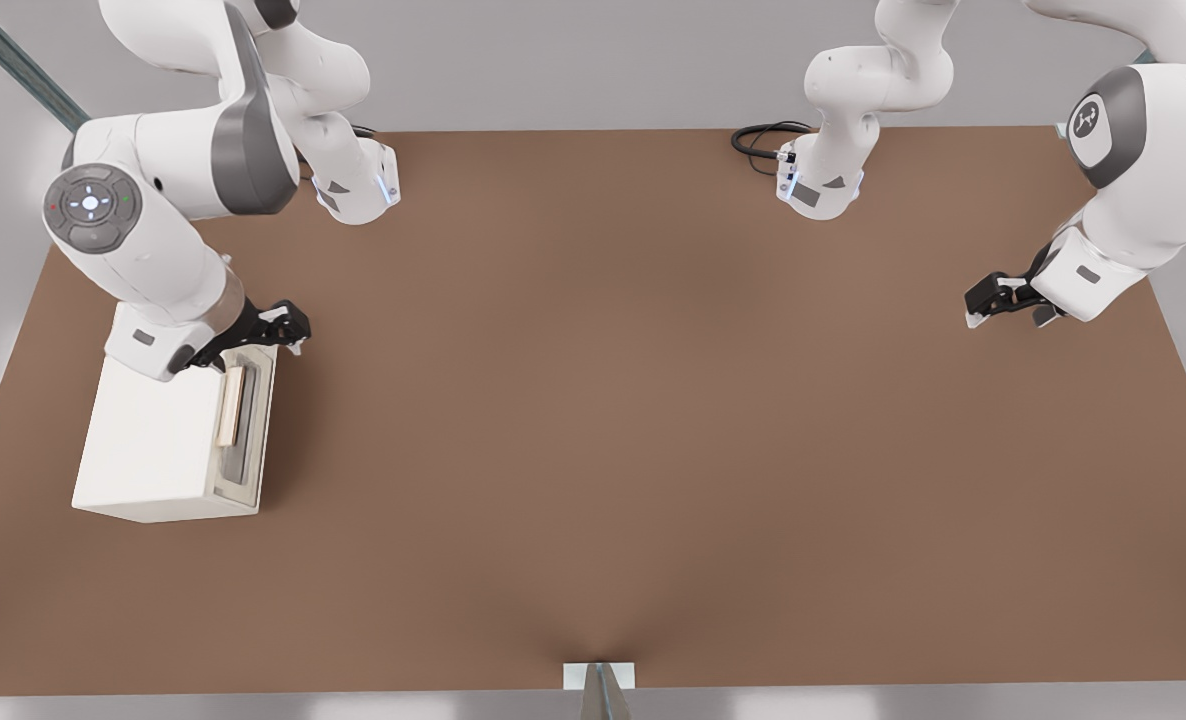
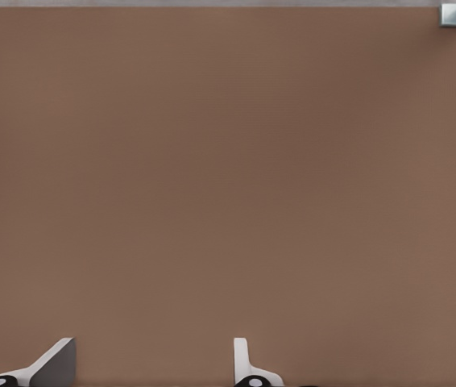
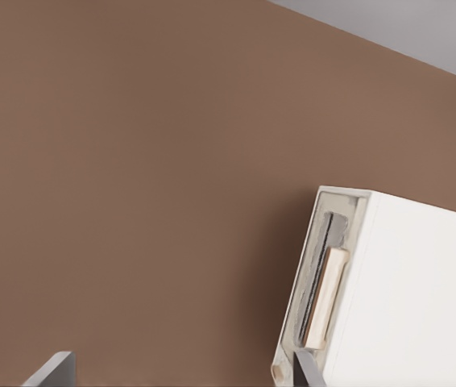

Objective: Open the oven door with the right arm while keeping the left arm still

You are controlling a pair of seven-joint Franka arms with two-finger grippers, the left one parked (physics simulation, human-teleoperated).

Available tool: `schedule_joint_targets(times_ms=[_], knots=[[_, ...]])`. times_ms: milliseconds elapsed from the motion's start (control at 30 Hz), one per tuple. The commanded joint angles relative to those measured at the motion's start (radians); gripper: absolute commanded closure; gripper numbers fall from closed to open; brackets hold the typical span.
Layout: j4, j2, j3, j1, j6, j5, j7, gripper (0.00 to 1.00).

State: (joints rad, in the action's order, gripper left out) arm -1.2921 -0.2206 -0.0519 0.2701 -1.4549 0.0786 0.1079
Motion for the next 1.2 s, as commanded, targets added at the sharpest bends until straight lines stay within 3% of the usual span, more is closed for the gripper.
schedule_joint_targets(times_ms=[0, 100, 133, 167, 200, 300, 367, 433, 667, 833, 1167], knots=[[0.001, 0.0, 0.0, 0.0, 0.007, 0.0, 0.078, 0.0], [0.02, -0.101, 0.001, 0.001, 0.019, 0.05, 0.134, 0.0], [0.082, -0.178, 0.01, 0.041, 0.025, 0.196, 0.257, 0.57], [0.152, -0.272, 0.01, 0.119, 0.097, 0.394, 0.461, 1.0], [0.145, -0.336, 0.006, 0.201, 0.106, 0.568, 0.451, 1.0], [0.096, -0.497, 0.0, 0.182, 0.205, 0.886, -0.046, 1.0], [0.093, -0.553, -0.009, 0.109, 0.192, 0.906, -0.066, 1.0], [-0.078, -0.47, -0.013, 0.066, 0.014, 0.903, -0.19, 1.0], [-0.179, -0.468, -0.013, 0.075, -0.065, 0.885, -0.545, 1.0], [-0.331, -0.368, -0.016, 0.043, -0.079, 0.86, -0.611, 1.0], [-0.446, -0.338, -0.025, 0.043, -0.11, 0.857, -0.668, 1.0]])
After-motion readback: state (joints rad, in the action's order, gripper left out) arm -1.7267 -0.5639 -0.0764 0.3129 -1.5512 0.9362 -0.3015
